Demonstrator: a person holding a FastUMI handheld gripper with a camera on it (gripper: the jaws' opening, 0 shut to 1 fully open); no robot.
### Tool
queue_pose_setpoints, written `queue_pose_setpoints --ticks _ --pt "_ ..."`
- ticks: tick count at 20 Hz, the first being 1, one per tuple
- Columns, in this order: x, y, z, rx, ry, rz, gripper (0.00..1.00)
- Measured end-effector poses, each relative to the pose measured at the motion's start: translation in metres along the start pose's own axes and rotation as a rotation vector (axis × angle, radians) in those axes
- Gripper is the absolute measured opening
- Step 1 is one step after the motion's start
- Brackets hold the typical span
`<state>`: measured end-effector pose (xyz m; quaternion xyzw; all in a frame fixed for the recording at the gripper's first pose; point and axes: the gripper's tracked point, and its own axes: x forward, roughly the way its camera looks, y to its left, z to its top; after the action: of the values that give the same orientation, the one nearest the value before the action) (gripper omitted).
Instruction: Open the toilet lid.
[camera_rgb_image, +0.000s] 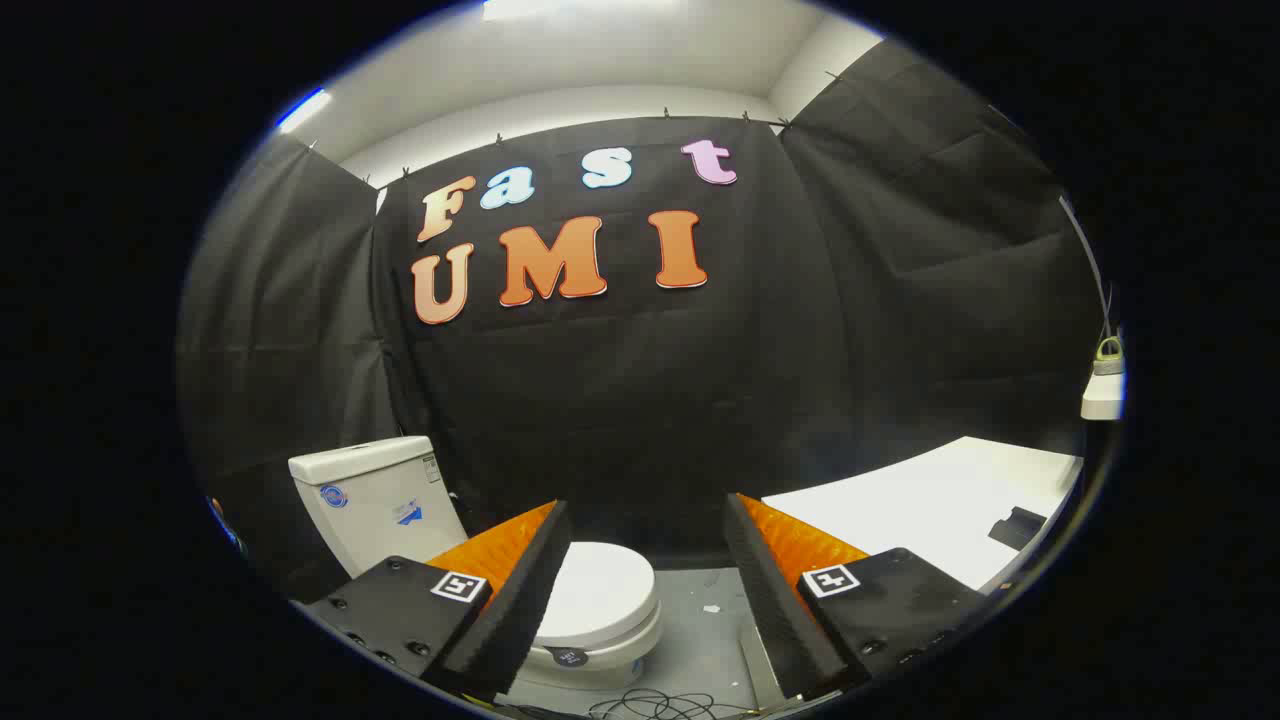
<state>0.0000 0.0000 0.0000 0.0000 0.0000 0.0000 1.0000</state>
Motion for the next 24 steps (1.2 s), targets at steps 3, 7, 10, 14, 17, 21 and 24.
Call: queue_pose_setpoints --ticks 3,7,10,14,17,21,24 --pt "0.000 0.001 0.000 0.001 0.000 0.001 0.99" --pt "0.000 -0.001 0.000 0.002 -0.001 -0.002 0.99" --pt "0.000 0.000 0.000 0.004 0.000 -0.002 0.99" --pt "0.001 0.000 0.002 0.001 -0.009 -0.004 0.99" --pt "0.005 -0.014 0.009 0.008 -0.036 -0.041 0.99" --pt "0.008 -0.034 0.012 0.044 -0.046 -0.086 0.97" --pt "0.010 -0.028 0.007 0.072 -0.031 -0.062 0.97"
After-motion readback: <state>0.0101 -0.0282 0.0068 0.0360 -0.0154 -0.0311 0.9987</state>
